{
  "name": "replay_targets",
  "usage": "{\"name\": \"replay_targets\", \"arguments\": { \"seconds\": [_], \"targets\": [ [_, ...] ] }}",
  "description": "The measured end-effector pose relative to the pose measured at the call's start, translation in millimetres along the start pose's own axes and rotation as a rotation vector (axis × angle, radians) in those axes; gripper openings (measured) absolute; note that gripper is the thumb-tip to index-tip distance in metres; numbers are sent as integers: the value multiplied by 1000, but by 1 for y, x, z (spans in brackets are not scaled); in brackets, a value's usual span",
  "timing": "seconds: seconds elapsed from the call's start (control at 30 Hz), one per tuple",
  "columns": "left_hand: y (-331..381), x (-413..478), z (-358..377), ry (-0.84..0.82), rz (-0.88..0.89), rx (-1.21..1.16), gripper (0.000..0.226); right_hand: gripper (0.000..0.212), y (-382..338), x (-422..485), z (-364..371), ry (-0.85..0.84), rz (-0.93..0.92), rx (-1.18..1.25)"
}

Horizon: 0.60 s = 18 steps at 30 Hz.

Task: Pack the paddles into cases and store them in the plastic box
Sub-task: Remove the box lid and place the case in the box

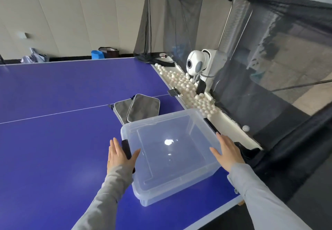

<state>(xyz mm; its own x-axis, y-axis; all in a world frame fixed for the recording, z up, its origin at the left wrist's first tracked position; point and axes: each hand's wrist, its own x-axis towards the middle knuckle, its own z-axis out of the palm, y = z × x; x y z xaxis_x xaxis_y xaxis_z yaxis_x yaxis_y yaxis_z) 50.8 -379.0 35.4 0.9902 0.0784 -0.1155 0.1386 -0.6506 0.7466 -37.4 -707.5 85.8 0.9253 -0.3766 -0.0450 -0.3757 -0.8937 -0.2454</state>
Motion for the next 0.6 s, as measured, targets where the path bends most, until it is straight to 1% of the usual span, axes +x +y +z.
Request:
{"name": "replay_targets", "arguments": {
  "seconds": [0.07,0.17,0.33,0.47,0.53,0.6],
  "targets": [
    [-4,4,9,0,-48,-134,110,65,10,22,-2,-2,29,62],
    [-8,8,18,-4,-133,-240,113,67,23,53,-2,-66,132,231],
    [-5,10,29,26,-258,-428,104,70,33,100,3,-147,277,462],
    [-4,5,33,62,-305,-546,83,72,35,129,10,-285,252,509],
    [-3,4,31,55,-327,-597,81,75,38,137,14,-316,232,513],
    [-1,2,29,47,-357,-698,85,70,45,141,18,-331,227,536]
  ]
}}
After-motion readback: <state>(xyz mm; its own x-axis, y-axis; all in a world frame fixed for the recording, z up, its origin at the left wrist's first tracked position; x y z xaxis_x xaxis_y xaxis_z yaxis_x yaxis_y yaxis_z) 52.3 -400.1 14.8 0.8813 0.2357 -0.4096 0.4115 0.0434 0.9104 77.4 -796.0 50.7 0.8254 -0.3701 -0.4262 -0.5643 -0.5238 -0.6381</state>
